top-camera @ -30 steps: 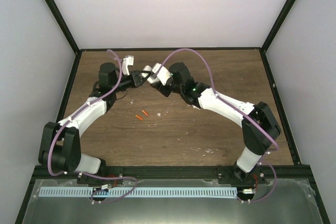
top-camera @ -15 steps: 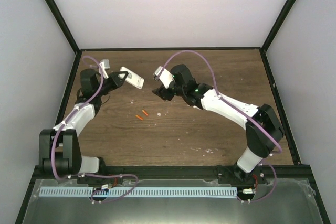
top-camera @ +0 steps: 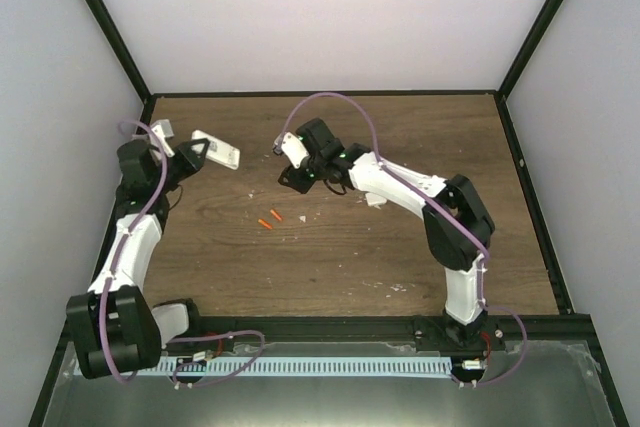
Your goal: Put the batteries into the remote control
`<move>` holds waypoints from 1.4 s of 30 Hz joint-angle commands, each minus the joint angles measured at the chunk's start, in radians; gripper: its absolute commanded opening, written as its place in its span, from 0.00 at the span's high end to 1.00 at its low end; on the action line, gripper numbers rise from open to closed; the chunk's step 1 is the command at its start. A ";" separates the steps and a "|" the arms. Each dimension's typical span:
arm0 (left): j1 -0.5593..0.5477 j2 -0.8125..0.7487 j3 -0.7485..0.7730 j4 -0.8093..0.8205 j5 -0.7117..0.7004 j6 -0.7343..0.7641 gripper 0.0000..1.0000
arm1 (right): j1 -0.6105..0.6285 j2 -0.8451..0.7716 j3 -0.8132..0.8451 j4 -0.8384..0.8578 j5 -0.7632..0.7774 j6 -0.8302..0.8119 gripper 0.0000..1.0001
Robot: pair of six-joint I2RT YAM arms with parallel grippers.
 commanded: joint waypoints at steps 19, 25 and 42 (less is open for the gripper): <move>0.042 -0.119 -0.021 -0.129 -0.022 0.017 1.00 | 0.157 0.198 0.191 -0.188 -0.049 -0.049 0.67; 0.043 -0.141 -0.006 -0.168 -0.040 0.017 1.00 | 0.159 0.235 0.202 -0.193 -0.026 -0.041 0.66; 0.042 -0.155 -0.019 -0.173 -0.048 0.004 1.00 | 0.187 0.324 0.250 -0.224 -0.001 -0.069 0.68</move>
